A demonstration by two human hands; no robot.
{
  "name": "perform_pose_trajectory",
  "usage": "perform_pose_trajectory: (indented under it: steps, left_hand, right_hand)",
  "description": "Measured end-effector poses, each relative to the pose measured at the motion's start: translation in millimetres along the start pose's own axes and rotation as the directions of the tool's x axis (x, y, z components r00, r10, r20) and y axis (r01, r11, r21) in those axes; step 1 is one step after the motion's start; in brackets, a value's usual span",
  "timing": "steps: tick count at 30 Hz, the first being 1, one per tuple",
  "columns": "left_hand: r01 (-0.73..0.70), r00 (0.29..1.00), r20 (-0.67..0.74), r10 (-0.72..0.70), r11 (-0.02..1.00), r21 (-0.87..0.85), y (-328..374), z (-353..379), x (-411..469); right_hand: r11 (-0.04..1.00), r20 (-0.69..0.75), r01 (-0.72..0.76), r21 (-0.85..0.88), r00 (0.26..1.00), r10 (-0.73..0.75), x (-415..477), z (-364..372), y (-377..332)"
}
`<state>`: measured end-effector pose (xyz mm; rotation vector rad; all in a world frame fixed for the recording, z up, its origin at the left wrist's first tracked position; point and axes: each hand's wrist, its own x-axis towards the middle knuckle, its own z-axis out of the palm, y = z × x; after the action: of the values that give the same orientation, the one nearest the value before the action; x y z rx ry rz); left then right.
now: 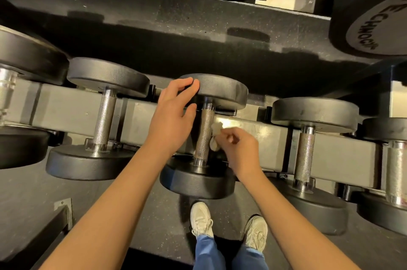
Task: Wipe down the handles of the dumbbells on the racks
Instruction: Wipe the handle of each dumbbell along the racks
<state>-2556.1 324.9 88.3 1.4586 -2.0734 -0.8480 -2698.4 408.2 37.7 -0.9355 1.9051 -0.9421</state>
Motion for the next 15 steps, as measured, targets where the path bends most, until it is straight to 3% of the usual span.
perform_pose_trajectory:
  steps: [6,12,15]
  left_hand:
    - [-0.001,1.000,-0.002,0.001,1.000,0.016,0.0,2.4,-0.4]
    - [0.020,1.000,0.010,-0.020,0.999,0.035,2.3,3.2,-0.2]
    - [0.033,0.999,0.031,-0.035,0.998,0.054,6.2,-0.1,-0.3]
  right_hand:
    - [0.999,0.090,0.002,-0.052,0.996,0.002,0.0,8.8,-1.8]
    - [0.993,0.251,-0.081,-0.083,0.963,0.100,-15.6,1.5,5.6]
    - [0.990,0.258,-0.125,-0.058,0.957,0.136,-12.0,-6.2,-8.2]
